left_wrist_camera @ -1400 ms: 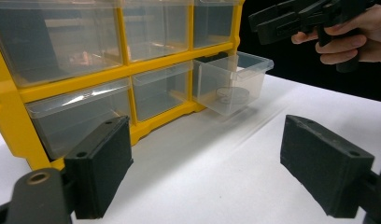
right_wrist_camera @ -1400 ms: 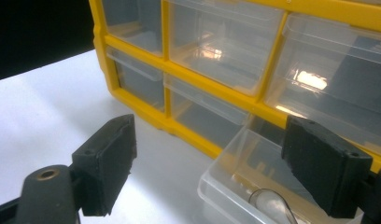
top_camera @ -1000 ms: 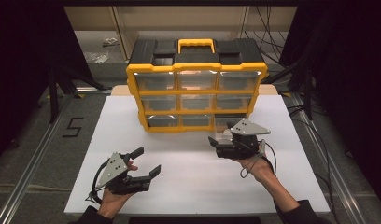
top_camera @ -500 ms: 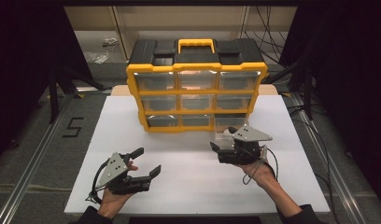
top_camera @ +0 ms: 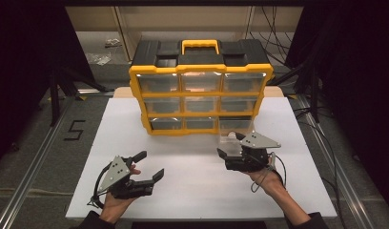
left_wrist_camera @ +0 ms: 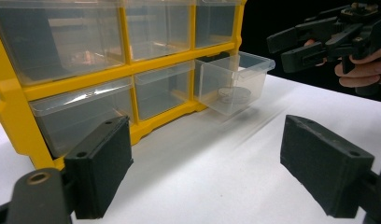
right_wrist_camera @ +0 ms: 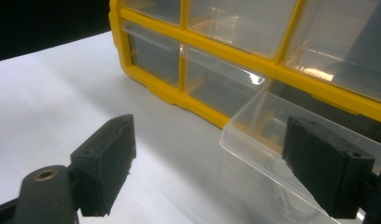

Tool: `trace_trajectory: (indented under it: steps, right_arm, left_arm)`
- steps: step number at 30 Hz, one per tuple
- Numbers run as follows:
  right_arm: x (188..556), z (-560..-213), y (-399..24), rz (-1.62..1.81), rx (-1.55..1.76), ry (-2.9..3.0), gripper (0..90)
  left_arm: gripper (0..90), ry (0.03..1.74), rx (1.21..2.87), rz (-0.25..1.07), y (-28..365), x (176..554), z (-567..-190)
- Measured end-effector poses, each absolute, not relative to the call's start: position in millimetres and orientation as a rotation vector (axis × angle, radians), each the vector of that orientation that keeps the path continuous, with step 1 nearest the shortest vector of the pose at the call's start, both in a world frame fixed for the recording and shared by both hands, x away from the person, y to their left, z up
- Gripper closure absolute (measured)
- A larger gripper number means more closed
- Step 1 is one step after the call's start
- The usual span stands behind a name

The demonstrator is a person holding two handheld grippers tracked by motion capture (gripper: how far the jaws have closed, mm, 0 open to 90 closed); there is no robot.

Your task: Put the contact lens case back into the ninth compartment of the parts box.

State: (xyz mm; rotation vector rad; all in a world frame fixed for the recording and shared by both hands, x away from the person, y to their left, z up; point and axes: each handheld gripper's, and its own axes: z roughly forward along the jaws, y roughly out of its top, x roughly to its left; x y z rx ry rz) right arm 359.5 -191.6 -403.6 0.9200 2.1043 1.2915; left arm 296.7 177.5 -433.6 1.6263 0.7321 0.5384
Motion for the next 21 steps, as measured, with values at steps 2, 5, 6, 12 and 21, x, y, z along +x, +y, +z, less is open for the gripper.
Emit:
trace_trajectory:
  steps: [2,5,6,12,21]
  right_arm:
    - [359.0,-404.7,-192.5,1.288,0.924,2.102,18.4]
    - [358.3,-405.5,-193.9,1.282,0.926,2.101,18.4]
    - [358.2,-405.6,-194.5,1.282,0.929,2.099,18.4]
    - [357.1,-407.4,-198.5,1.281,0.942,2.094,18.4]
    - [355.8,-411.1,-204.8,1.277,0.970,2.094,18.4]
  left_arm:
    - [16.2,0.730,1.630,0.540,177.3,296.5,-433.8]
    - [16.1,0.731,1.627,0.539,177.5,296.6,-433.6]
    - [16.1,0.731,1.629,0.541,177.5,296.5,-433.7]
    - [16.2,0.730,1.630,0.541,177.4,296.4,-433.8]
    - [16.1,0.731,1.630,0.541,177.2,296.3,-433.7]
